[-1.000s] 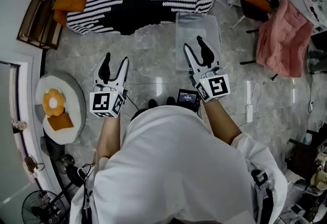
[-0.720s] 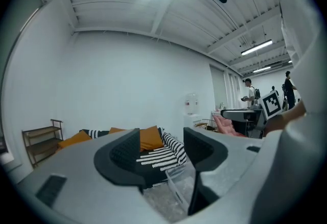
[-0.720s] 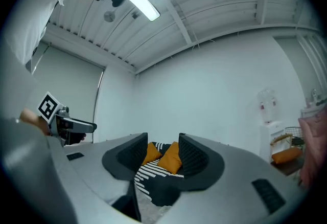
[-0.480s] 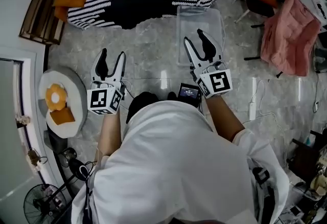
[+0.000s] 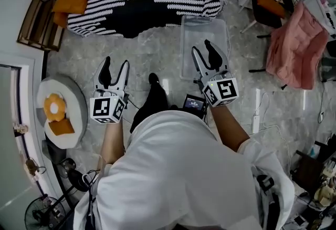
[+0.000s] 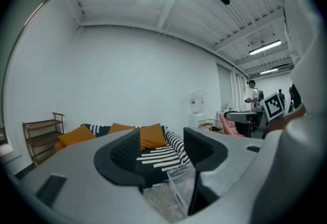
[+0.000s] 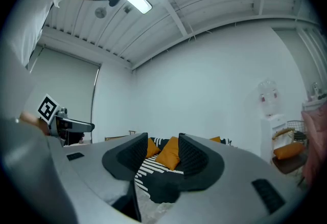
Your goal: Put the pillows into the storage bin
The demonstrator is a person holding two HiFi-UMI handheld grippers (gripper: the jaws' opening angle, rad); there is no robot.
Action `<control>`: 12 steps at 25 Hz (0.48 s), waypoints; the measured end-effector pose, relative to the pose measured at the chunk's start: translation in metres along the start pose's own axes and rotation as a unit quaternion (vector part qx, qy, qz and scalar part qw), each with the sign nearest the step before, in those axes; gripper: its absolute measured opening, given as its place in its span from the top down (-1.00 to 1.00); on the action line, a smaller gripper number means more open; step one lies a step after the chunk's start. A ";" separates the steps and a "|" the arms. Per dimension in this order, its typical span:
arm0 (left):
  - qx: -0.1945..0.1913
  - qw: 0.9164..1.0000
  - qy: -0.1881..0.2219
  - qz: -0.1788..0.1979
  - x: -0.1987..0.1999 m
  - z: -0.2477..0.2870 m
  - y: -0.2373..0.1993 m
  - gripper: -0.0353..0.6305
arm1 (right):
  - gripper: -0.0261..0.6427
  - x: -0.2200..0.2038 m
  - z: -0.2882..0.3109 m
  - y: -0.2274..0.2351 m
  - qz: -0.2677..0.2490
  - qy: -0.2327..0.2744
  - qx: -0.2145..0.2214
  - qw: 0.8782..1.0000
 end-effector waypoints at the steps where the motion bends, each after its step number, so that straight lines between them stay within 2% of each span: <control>1: 0.002 1.000 0.002 -0.003 -0.001 0.006 -0.008 0.11 | 0.31 -0.001 0.010 0.000 -0.003 -0.001 0.000 1.000; 6: -0.001 1.000 0.008 -0.010 0.007 0.045 -0.058 0.11 | 0.31 0.006 0.072 -0.003 -0.017 -0.002 0.001 1.000; 12: -0.019 1.000 0.010 -0.008 0.026 0.092 -0.132 0.11 | 0.31 0.012 0.152 0.000 -0.015 -0.008 -0.026 1.000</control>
Point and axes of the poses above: the fingertips, and each gripper's own axes: z forward along the fingers, y to its right, x out of its top, the point moved 6 cm from there along -z, backward along the fingers, and after that the axes turned 13 degrees about -x, right-handed, at the moved point
